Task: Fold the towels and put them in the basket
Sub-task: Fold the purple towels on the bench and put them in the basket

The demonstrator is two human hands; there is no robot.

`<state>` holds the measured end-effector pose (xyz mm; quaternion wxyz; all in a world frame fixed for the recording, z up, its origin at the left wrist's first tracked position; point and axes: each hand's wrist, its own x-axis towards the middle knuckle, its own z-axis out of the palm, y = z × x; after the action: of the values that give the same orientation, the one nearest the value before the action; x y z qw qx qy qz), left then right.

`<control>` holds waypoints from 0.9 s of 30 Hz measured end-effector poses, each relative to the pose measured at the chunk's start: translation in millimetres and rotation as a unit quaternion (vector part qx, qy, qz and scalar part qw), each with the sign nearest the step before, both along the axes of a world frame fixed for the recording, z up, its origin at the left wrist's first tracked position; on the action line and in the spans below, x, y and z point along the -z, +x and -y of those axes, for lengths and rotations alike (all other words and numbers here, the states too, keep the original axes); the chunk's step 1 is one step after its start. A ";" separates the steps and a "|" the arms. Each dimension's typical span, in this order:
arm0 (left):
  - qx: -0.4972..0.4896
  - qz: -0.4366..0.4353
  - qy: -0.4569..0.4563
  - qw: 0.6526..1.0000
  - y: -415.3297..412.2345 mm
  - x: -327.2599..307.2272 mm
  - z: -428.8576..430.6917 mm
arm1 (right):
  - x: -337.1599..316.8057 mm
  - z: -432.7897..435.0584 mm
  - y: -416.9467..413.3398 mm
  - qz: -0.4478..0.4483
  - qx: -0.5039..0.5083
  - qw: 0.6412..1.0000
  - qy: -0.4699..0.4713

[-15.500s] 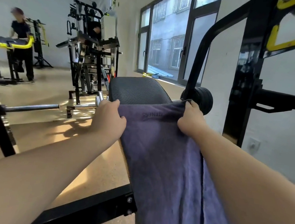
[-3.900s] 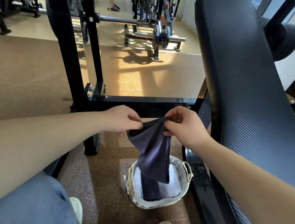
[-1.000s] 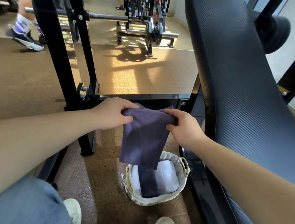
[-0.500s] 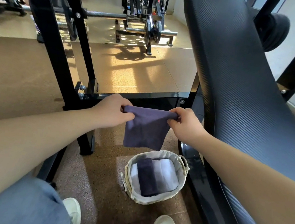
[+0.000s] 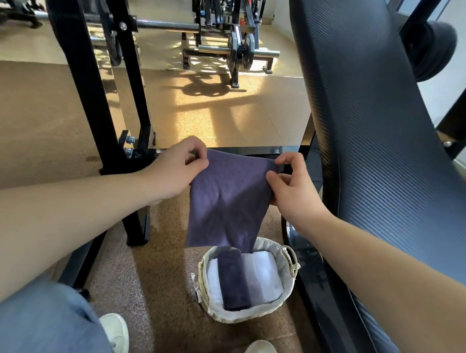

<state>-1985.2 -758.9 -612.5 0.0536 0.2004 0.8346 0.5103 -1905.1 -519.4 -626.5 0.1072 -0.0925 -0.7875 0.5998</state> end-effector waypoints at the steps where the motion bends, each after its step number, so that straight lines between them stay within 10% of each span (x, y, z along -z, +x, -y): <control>1: 0.009 -0.012 -0.009 1.000 0.4 -0.4 -0.8 | -1.2 1.1 0.5 -0.007 -0.010 1.000 0.004; 27: 0.100 -0.048 -0.169 0.979 1.0 -5.6 4.1 | -1.9 6.5 8.0 0.044 -0.066 0.978 0.192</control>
<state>-1984.2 -763.0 -606.9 0.0973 0.2955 0.8860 0.3439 -1897.1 -525.9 -624.6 0.0486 -0.0441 -0.8965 0.4382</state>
